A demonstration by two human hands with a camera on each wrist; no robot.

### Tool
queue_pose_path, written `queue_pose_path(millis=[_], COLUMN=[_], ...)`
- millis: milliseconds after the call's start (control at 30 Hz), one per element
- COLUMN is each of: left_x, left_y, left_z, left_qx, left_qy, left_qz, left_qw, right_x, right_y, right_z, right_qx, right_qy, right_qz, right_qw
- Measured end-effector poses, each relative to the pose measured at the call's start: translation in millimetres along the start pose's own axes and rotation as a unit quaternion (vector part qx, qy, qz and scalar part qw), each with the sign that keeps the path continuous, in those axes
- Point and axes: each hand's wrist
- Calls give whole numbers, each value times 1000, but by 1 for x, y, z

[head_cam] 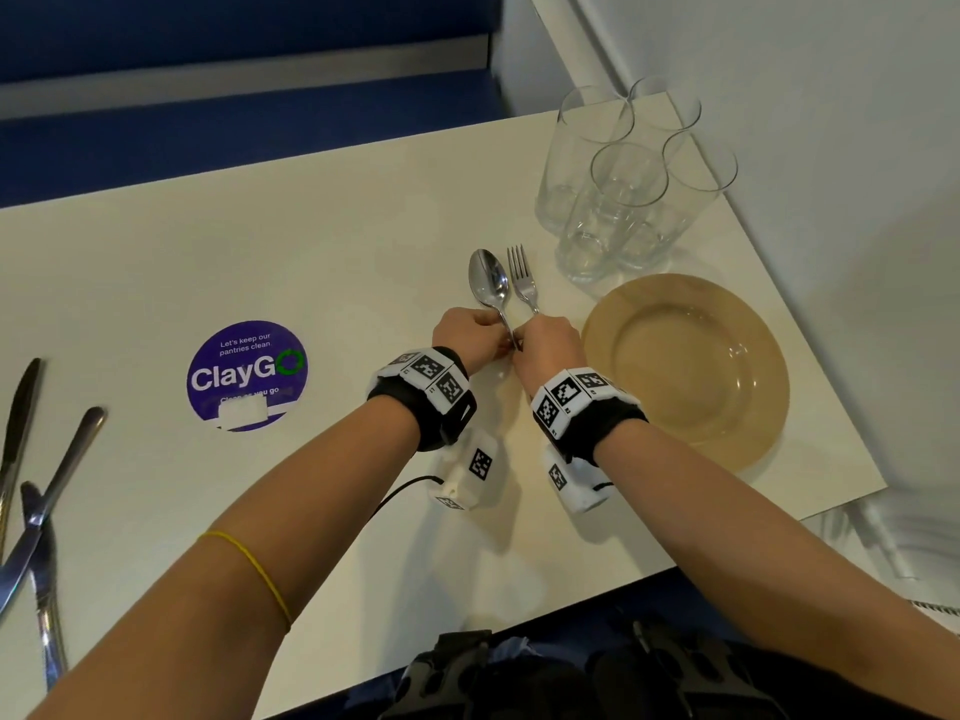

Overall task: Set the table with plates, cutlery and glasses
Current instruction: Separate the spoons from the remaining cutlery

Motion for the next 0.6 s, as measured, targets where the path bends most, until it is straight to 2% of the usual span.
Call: queue_pose_path(millis=[100, 200, 333, 433, 600], left_x=[2, 8, 28, 45, 70], left_y=[-3, -9, -23, -40, -84], left_z=[3, 18, 68, 127, 247], left_qx=[1, 0, -20, -18, 9], left_qy=[-2, 20, 90, 161, 261], left_qz=[3, 0, -20, -30, -17], left_qw=[1000, 1000, 996, 986, 965], right_x=[3, 6, 6, 9, 26], right_y=[-1, -11, -56, -113, -220], right_z=[3, 15, 30, 21, -39], right_qx=[12, 28, 0, -41, -52], right_qy=[-6, 27, 83, 45, -42], right_qz=[3, 26, 81, 166, 283], right_qw=[1000, 999, 993, 984, 957])
Point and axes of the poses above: each hand's wrist, its own x-axis away from the middle knuckle, its own z-axis out of the back of the hand, y = z × x, and after that the axes turned 12 degrees about z, right-handed
